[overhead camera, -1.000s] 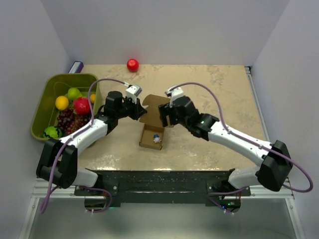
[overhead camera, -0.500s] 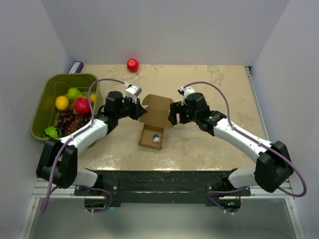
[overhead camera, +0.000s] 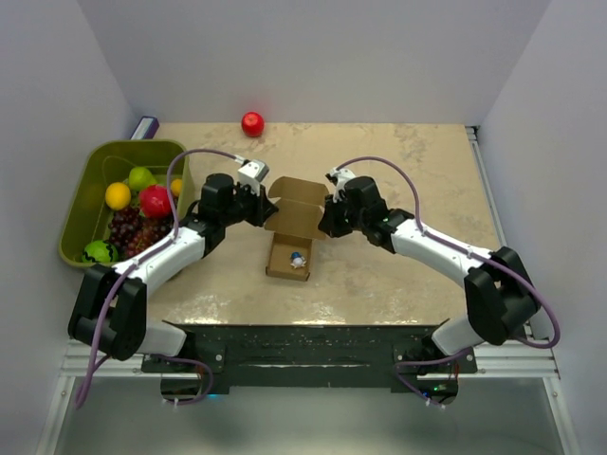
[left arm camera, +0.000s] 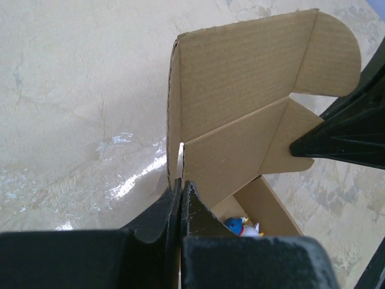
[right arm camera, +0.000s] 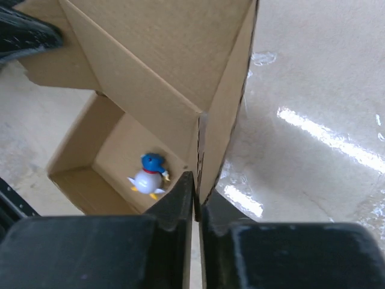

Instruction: Fold the paper box

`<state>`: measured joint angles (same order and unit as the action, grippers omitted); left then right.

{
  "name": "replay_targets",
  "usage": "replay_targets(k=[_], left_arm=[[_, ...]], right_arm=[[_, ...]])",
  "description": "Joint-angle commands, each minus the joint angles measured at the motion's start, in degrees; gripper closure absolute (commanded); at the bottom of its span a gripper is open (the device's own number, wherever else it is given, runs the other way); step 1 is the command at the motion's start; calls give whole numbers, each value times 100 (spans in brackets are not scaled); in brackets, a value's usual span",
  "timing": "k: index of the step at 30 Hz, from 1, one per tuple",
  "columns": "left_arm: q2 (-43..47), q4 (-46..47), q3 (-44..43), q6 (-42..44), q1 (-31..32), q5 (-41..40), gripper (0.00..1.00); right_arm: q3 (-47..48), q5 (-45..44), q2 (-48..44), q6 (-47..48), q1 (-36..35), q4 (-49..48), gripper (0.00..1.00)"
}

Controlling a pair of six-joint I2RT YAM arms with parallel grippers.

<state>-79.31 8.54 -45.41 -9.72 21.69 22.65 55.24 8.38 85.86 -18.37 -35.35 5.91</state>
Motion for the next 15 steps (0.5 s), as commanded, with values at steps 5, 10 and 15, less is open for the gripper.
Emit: replay_targets(k=[5, 10, 15], left_arm=[[205, 526, -223, -145, 467, -1148, 100], [-49, 623, -433, 74, 958, -2247, 100], [-488, 1132, -645, 23, 1065, -2976, 100]], right_arm=[[680, -451, 35, 246, -7, -90, 100], [953, -1038, 141, 334, -15, -125, 100], [997, -1927, 246, 308, -33, -564, 100]])
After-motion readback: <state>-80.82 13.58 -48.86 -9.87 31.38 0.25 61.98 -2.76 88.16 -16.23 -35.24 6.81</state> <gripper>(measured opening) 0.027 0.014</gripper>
